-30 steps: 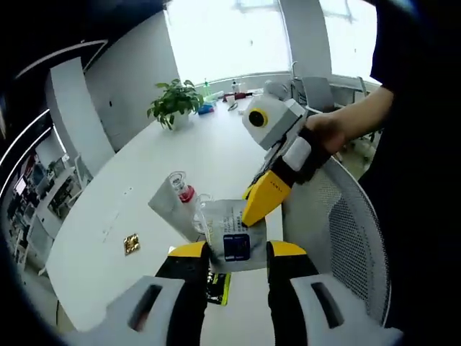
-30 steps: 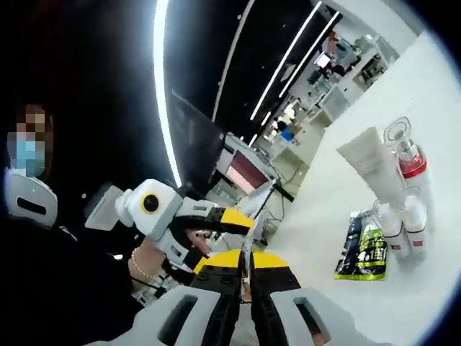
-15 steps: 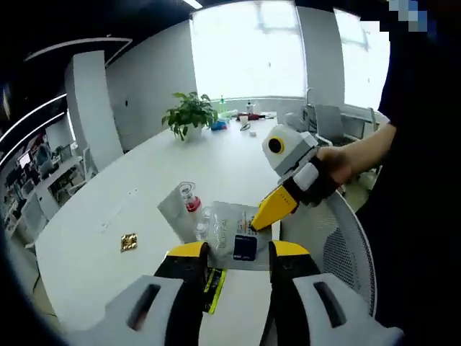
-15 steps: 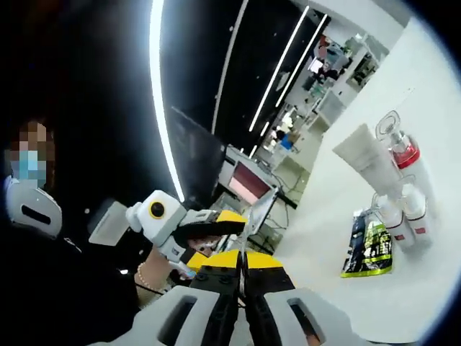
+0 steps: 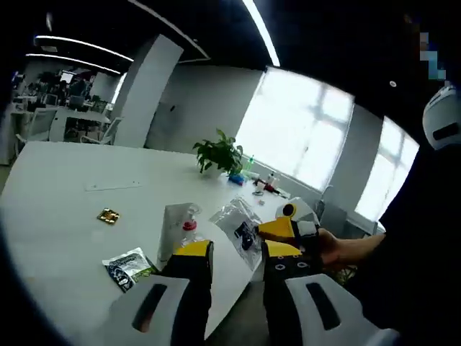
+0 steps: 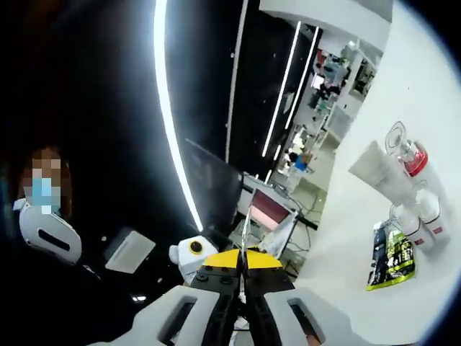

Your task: Arrange the skincare products in the storage area until every visible bottle or jar stands upright without overlapping.

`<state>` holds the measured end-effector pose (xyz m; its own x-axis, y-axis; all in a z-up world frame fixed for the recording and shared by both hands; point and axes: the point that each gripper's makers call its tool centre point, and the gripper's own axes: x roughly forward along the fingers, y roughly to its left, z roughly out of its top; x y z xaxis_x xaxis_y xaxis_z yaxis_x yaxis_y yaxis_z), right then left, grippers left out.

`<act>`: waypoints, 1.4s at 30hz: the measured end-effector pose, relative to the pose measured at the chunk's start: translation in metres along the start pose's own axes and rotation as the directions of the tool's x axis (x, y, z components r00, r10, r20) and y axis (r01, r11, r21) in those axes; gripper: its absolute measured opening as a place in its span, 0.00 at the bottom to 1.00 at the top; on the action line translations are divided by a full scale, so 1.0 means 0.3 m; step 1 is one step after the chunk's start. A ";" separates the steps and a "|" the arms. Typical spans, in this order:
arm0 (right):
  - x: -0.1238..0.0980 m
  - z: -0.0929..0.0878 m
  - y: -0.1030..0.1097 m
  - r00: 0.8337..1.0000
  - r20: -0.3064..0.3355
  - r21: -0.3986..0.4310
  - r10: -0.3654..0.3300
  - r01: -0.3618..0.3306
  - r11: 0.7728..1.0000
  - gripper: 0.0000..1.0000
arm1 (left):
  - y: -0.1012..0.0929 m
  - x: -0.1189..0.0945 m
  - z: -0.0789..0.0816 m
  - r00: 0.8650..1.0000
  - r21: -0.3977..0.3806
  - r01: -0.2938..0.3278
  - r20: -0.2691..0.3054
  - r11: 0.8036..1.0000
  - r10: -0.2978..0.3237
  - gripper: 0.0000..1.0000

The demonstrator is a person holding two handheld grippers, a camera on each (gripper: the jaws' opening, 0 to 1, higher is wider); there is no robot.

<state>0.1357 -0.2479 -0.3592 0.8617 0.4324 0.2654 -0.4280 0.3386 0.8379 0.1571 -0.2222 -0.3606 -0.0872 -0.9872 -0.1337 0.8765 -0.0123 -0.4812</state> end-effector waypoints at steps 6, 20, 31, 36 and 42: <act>0.026 -0.003 0.039 0.998 0.036 0.017 0.048 -0.049 0.999 0.00 | -0.019 -0.002 -0.027 0.999 -0.077 0.016 0.032 0.997 -0.014 0.19; 0.027 0.006 0.053 0.996 0.061 0.008 0.066 -0.067 0.998 0.00 | -0.054 -0.019 -0.024 0.993 -0.204 0.040 0.113 0.978 -0.017 0.03; 0.015 0.000 0.055 0.997 0.033 -0.022 0.067 -0.066 0.998 0.00 | -0.065 -0.025 -0.035 0.996 -0.272 0.058 0.082 0.960 -0.036 0.01; 0.015 0.017 0.066 0.997 0.013 -0.058 0.077 -0.076 0.995 0.08 | -0.073 -0.033 -0.046 0.997 -0.290 0.064 0.050 0.955 -0.051 0.01; 0.017 0.056 0.055 0.998 -0.001 -0.092 0.062 -0.062 0.994 0.06 | -0.076 -0.042 -0.066 0.998 -0.315 0.069 0.029 0.947 -0.063 0.01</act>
<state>0.1378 -0.2542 -0.3359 0.8332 0.4535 0.3163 -0.5038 0.3869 0.7723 0.1290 -0.2063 -0.3651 -0.1288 -0.9886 -0.0779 0.6744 -0.0298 -0.7377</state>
